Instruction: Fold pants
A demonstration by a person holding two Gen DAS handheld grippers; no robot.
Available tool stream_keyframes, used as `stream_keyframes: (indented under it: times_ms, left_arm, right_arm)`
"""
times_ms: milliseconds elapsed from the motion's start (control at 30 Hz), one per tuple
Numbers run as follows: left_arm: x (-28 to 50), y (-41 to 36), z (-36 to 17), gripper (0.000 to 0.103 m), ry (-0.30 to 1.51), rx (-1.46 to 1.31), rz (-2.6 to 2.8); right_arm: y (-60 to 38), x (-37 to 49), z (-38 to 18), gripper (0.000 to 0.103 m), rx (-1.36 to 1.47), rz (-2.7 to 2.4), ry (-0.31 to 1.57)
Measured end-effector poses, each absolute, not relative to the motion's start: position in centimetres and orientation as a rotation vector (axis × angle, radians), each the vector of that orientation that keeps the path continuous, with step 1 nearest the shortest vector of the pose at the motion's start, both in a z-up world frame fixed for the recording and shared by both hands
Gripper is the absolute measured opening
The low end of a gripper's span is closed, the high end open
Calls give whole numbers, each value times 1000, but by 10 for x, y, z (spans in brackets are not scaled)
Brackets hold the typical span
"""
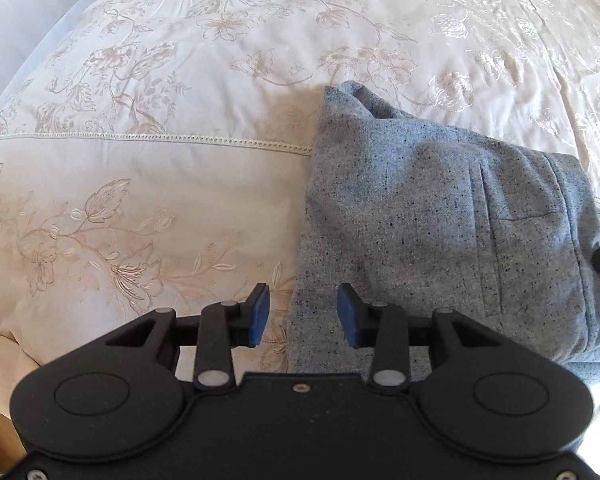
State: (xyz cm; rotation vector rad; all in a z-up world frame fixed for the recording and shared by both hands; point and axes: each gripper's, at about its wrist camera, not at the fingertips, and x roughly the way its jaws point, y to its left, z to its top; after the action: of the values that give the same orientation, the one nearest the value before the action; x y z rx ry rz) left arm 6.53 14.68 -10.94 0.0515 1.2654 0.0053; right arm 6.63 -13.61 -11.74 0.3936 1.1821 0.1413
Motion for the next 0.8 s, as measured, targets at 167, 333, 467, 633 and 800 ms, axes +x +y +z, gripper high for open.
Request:
stream_keyframes:
  times_ms: [167, 333, 467, 633, 800]
  left_arm:
    - [71, 138, -106, 48, 1241, 49, 21]
    - [71, 124, -98, 48, 1222, 50, 8]
    - [70, 107, -98, 48, 1222, 71, -25]
    - [74, 82, -106, 48, 1235, 105, -78]
    - [81, 55, -99, 48, 1212, 151, -136]
  right_arm:
    - [-137, 50, -79, 4, 363, 185, 1121]
    - [-155, 26, -61, 4, 316, 137, 1085]
    - [-181, 8, -55, 4, 256, 43, 1075]
    - [-206, -2, -72, 4, 175, -63, 1130]
    - [-207, 3, -98, 9, 111, -130, 1222]
